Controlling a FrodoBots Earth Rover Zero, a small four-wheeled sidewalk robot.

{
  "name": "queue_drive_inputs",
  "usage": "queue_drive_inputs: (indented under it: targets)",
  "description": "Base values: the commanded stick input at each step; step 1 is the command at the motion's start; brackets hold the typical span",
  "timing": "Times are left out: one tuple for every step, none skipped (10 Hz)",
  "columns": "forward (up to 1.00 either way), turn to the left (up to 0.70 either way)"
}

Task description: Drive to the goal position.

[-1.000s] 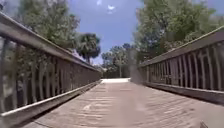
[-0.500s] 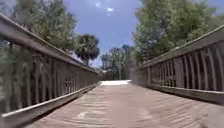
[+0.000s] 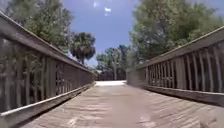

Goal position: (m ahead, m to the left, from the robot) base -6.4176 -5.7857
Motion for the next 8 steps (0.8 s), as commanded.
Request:
queue_drive_inputs:
  targets:
    - [0.45,-0.27]
    - [0.45,-0.27]
    - [0.45,-0.13]
    - [0.45,0.00]
    - [0.45,0.00]
    - [0.45,0.00]
    - [0.45,0.00]
    - [0.45,0.00]
